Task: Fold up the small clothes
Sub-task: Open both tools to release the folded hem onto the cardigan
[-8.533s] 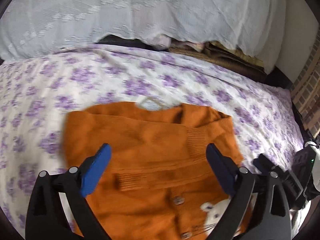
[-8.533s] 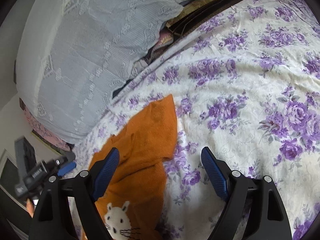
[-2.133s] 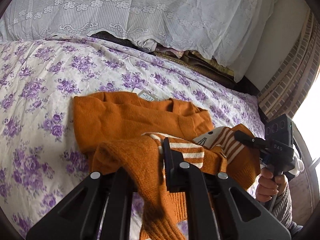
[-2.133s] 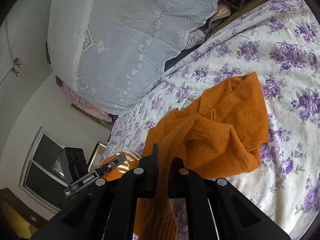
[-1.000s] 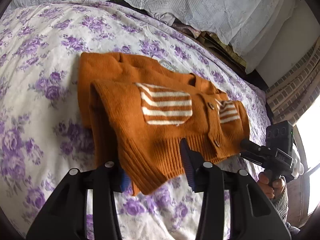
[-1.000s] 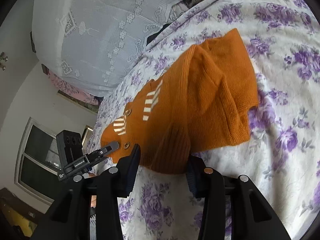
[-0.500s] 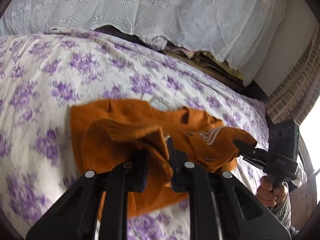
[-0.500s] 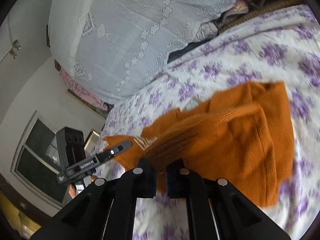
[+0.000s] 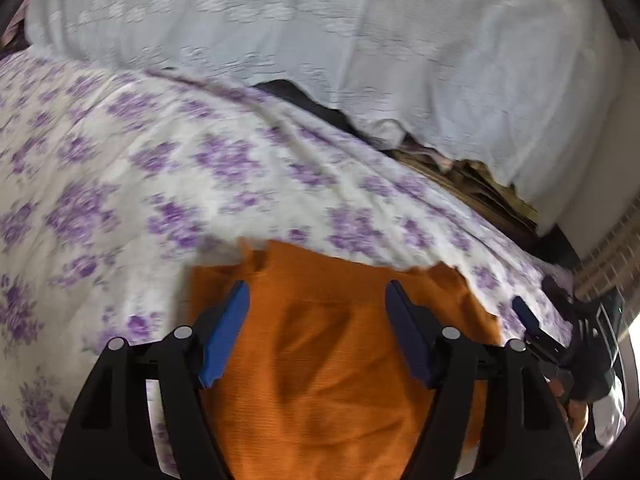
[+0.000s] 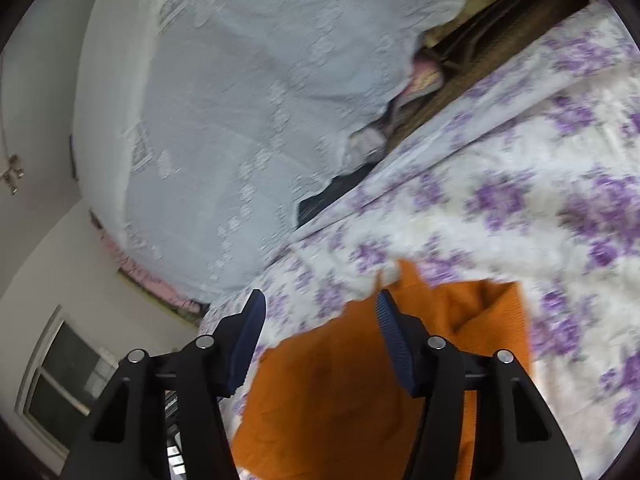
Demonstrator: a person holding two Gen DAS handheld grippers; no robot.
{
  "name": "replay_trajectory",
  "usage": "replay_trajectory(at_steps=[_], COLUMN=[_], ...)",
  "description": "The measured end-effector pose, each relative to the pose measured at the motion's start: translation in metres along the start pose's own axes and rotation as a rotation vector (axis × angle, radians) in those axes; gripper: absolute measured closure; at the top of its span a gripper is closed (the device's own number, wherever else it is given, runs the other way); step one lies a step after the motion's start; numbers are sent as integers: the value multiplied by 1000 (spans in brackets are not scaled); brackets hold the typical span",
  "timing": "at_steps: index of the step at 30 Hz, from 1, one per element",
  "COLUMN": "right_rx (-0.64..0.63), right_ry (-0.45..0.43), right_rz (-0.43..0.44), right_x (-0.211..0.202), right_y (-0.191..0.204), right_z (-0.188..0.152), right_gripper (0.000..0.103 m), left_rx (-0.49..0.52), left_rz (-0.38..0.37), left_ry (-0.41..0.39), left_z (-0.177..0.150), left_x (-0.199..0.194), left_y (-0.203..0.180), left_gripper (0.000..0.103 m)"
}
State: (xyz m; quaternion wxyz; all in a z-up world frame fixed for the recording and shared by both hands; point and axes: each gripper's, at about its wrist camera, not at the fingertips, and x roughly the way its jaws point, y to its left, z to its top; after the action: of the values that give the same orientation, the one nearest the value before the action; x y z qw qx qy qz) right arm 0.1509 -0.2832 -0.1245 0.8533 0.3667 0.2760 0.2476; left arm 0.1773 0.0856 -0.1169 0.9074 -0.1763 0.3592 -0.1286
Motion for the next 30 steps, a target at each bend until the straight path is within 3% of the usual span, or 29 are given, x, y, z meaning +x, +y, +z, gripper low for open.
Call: replay_trajectory(at_steps=[2, 5, 9, 10, 11, 12, 14, 15, 17, 19, 22, 25, 26, 28, 30], right_rx=[-34, -64, 21, 41, 59, 73, 72, 69, 81, 64, -38, -82, -72, -59, -36], right_ry=[60, 156, 186, 174, 163, 143, 58, 21, -42, -74, -56, 99, 149, 220, 230], right_rz=[19, 19, -64, -76, -99, -128, -208, -254, -327, -293, -149, 26, 41, -4, -54], right_x=[24, 59, 84, 83, 78, 73, 51, 41, 20, -1, -16, -6, 1, 11, 8], right_y=[16, 27, -4, -15, -25, -31, -38, -41, -45, -38, -2, 28, 29, 23, 7], right_z=[-6, -16, -20, -17, -13, -8, -1, 0, 2, -1, -20, -54, -65, -82, -85], right_gripper=[45, 45, 49, 68, 81, 82, 75, 74, 53, 53, 46, 38, 38, 39, 55], left_rx=[73, 129, 32, -3, -39, -53, -57, -45, -21, -6, 51, 97, 113, 147, 202], left_rz=[17, 88, 221, 236, 194, 171, 185, 236, 345, 271, 138, 61, 62, 134, 197], left_ry=[6, 37, 126, 147, 154, 142, 132, 121, 92, 92, 68, 90, 110, 157, 171], left_z=[-2, -6, -6, -7, -6, -4, -1, -2, -8, -12, -23, -41, -48, -65, -76], left_x=[7, 29, 62, 69, 71, 67, 58, 53, 39, 24, -4, -11, -8, 5, 11], left_y=[-21, -34, 0, 14, 25, 28, 29, 28, 28, 22, 2, -17, -22, -22, -23], left_gripper=[19, 17, 17, 16, 16, 16, 16, 16, 16, 16, 12, 5, 5, 5, 5])
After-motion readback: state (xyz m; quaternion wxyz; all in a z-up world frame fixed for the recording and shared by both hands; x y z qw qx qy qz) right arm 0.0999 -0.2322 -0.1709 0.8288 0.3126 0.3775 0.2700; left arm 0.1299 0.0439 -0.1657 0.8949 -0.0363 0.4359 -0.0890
